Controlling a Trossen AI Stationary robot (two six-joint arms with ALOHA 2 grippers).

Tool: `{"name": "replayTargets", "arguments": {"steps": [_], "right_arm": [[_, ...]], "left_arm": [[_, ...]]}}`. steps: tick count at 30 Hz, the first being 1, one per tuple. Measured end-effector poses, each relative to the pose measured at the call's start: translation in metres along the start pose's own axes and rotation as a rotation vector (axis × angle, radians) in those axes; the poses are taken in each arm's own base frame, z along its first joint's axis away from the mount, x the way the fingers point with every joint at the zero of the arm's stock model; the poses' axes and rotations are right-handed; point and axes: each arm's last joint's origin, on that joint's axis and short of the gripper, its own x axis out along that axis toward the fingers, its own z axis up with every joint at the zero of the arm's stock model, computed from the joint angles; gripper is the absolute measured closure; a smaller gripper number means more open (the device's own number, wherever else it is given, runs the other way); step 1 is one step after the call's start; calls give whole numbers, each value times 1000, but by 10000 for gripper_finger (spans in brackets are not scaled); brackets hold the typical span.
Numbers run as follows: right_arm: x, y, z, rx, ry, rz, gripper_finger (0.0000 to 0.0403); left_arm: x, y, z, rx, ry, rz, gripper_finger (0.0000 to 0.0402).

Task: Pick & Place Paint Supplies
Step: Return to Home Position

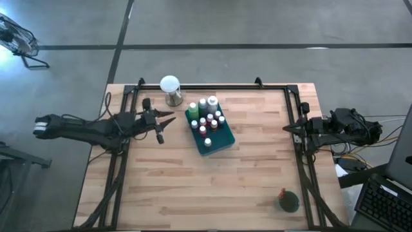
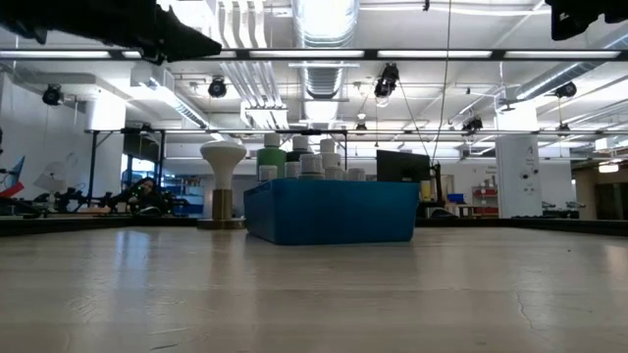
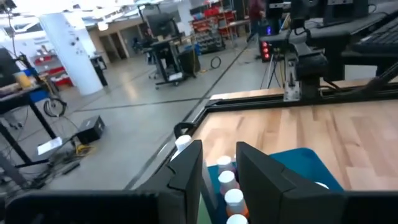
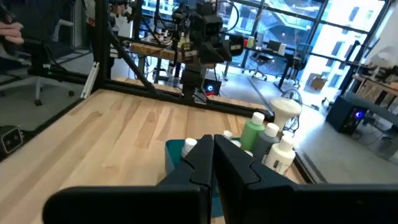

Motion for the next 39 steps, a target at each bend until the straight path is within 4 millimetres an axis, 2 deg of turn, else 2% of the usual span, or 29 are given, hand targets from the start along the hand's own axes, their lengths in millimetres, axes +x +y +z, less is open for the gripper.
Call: {"name": "replayTargets", "arguments": {"steps": [2, 10, 19, 39], "right_arm": [[0, 0, 0, -16, 0, -1, 394], [0, 0, 1, 97, -12, -6, 394], [-19, -2, 4, 89, -110, 12, 394], [15, 2, 4, 73, 66, 55, 394]], "left_arm": [[0, -2, -9, 8, -19, -8, 298], [-3, -9, -39, 10, 33, -36, 298], [-3, -9, -39, -37, 21, -32, 298], [-1, -11, -46, -68, 64, -40, 298]]}}
